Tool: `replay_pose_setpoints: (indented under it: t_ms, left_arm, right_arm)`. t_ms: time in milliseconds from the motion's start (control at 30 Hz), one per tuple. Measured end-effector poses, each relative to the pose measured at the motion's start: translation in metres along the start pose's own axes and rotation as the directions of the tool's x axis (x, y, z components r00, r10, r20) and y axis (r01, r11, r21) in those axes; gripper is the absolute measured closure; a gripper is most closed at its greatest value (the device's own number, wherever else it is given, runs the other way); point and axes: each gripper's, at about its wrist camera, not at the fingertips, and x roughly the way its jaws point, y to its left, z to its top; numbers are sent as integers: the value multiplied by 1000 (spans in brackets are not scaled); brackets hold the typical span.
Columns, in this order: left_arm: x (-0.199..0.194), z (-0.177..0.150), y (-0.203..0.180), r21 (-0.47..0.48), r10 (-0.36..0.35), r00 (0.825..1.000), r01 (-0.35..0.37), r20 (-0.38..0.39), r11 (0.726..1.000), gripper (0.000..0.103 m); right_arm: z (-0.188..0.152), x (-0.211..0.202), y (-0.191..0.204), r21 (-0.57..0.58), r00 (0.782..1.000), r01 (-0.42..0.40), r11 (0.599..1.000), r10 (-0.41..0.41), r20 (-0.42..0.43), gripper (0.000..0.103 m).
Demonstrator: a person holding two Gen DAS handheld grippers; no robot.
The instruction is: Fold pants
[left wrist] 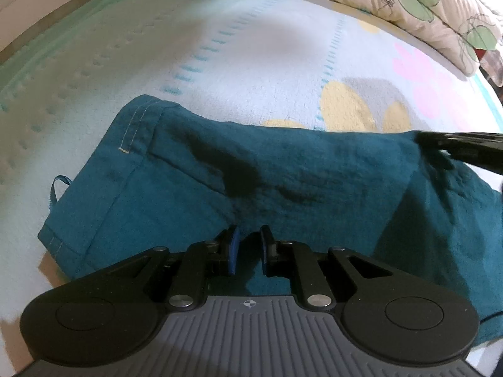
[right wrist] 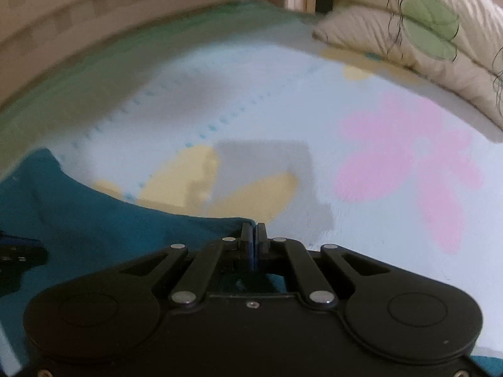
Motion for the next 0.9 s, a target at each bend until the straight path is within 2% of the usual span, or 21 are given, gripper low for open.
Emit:
replay_pose_setpoints:
  t_ms: [133,200,233,300,433,533,667,900]
  left_arm:
    - [0,0,0,-2,0,1000,0,2,1000,89]
    - [0,0,0,-1,1,1000,-1,2,1000,89]
    - [-1,0,-1,3,3,1000,-3,2,1000,89]
    - [-2,0,-1,8,6,1000,-6,4,1000,89]
    - [-3,-1,-1,8,8,1000,-8,5,1000,89]
    - [-5,-1,-7,35,27,1000,-27,10,999,89]
    - [-6,-3,-13,74,51,999,-51,9,996,89]
    - [-6,-2,-15,90,59,998,-59,1,994,89]
  right_arm:
    - [-2,9,-12,70,1000,-13,997,13,-8,97]
    - [0,9,-16,104,999,-27,994,28,-15,92]
    - [1,4,-19,118,999,-34,992,35,-12,83]
    - [4,-11,-26,158,1000,-29,987,29,0,74]
    - [-2,-50,-38,246,999,-41,968,38,18,74]
    - [-25,-70,-39,309,999,-31,951,43,-32,74]
    - [-67,-86,-32,356,994,31,934,8,-106,73]
    - [-135,-102,-14,447,973,126,886,-22,-229,73]
